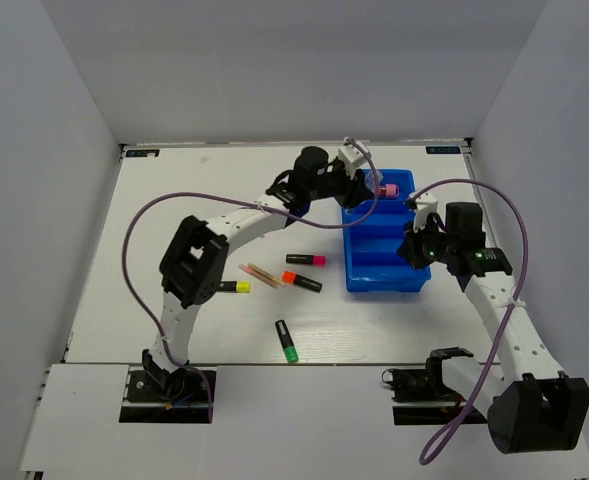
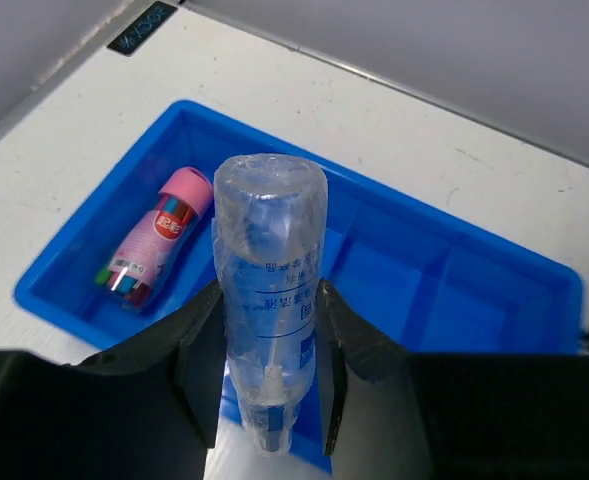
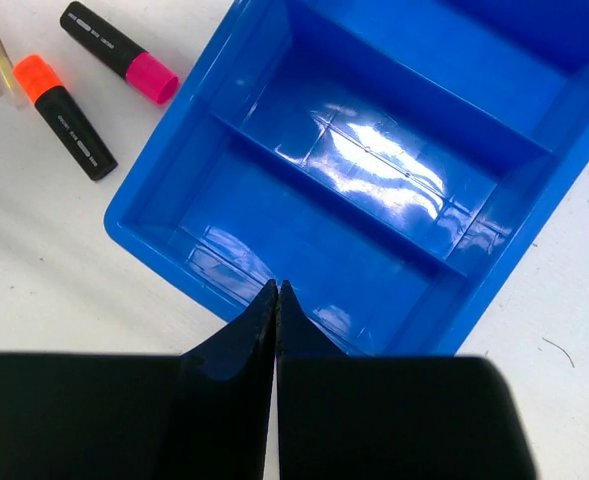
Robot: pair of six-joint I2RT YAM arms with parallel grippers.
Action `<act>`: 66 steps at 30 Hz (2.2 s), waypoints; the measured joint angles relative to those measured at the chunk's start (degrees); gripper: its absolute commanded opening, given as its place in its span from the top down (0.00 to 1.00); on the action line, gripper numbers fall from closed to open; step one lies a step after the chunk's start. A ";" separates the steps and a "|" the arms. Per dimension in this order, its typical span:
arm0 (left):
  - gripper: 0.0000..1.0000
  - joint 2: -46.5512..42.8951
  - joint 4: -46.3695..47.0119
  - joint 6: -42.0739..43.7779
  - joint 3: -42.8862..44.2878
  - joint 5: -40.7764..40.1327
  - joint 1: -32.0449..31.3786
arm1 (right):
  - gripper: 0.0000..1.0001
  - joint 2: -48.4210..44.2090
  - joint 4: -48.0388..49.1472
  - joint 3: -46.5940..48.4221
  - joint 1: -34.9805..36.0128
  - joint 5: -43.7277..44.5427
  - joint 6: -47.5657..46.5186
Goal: Sort the stationery into containers
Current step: Place the stationery in the storage box, then pick up the pen from the center of the board.
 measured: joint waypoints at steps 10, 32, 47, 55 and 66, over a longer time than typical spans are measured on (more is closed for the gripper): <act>1.00 15.23 6.84 -3.78 7.85 -0.09 -1.18 | 1.00 -1.01 0.98 -0.72 -0.92 0.13 0.00; 0.75 21.03 4.81 -0.90 13.64 -3.65 -1.57 | 0.91 -1.18 1.18 -0.98 -0.96 -0.55 -0.11; 0.35 20.98 3.41 0.00 14.93 -4.96 -1.81 | 0.71 -1.46 1.18 -0.98 -1.46 -2.21 -0.59; 1.00 6.97 1.62 -6.10 4.50 -9.57 -2.60 | 0.37 -4.13 1.09 -3.26 -1.66 -9.66 -5.90; 0.03 -42.91 -43.50 -25.33 -19.52 -34.58 9.92 | 0.27 22.01 -11.30 18.34 10.82 -14.49 -24.94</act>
